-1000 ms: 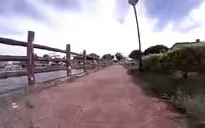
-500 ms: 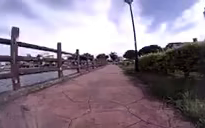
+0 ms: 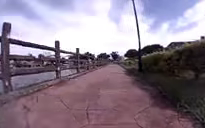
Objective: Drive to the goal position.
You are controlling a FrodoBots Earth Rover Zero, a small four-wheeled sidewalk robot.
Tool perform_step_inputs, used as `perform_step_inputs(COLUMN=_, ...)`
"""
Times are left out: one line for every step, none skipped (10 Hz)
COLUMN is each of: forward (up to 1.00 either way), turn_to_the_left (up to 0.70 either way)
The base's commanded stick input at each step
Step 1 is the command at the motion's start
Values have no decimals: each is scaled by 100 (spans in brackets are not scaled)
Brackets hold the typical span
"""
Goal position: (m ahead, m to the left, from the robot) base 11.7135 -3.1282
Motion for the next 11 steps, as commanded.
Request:
perform_step_inputs(forward=70, turn_to_the_left=11)
perform_step_inputs(forward=70, turn_to_the_left=11)
perform_step_inputs(forward=70, turn_to_the_left=11)
perform_step_inputs(forward=70, turn_to_the_left=11)
perform_step_inputs(forward=70, turn_to_the_left=11)
perform_step_inputs(forward=70, turn_to_the_left=-5)
perform_step_inputs(forward=70, turn_to_the_left=-24)
perform_step_inputs(forward=70, turn_to_the_left=-24)
perform_step_inputs(forward=70, turn_to_the_left=-24)
perform_step_inputs(forward=70, turn_to_the_left=-24)
perform_step_inputs(forward=70, turn_to_the_left=-24)
